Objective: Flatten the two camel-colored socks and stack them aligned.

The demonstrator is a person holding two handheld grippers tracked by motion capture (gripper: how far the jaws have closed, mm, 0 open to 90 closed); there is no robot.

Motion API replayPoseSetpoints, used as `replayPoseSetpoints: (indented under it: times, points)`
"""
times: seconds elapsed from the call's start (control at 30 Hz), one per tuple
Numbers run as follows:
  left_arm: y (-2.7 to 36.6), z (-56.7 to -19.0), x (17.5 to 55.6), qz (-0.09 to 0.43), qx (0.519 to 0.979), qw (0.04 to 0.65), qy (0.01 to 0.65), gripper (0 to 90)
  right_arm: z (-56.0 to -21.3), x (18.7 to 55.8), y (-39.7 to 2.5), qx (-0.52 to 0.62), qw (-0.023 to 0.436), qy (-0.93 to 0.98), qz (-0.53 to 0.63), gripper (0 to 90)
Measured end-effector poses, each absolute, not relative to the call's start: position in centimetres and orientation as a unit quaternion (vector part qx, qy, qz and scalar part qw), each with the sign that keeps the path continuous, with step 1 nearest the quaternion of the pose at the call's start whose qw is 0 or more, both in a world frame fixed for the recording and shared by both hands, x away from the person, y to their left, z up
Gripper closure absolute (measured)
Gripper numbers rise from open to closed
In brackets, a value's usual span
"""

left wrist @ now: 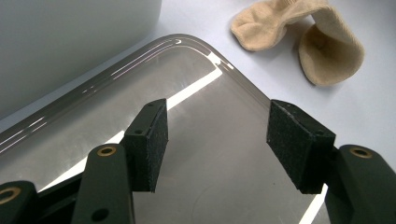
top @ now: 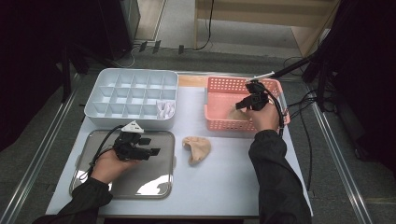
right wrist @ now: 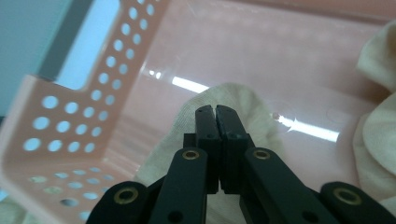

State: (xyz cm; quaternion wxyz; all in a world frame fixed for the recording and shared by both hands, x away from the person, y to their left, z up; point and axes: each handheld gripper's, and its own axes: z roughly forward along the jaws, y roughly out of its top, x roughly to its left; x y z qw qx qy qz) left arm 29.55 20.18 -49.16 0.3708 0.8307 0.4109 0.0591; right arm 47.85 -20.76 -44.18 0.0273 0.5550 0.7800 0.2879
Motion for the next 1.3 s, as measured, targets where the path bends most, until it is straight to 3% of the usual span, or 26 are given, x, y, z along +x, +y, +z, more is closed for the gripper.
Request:
replayPoseSetpoints:
  times: [0.9,1.3]
  points:
    - [18.7,-48.6,30.0,0.056,0.838,0.376,0.391,40.6,-34.7,42.5,-18.9,0.468,0.049,0.808,0.354,90.0]
    - [17.7,-48.3,30.3,0.049,0.839,0.380,0.386,40.7,-33.8,38.6,-19.1,0.444,0.055,0.820,0.358,90.0]
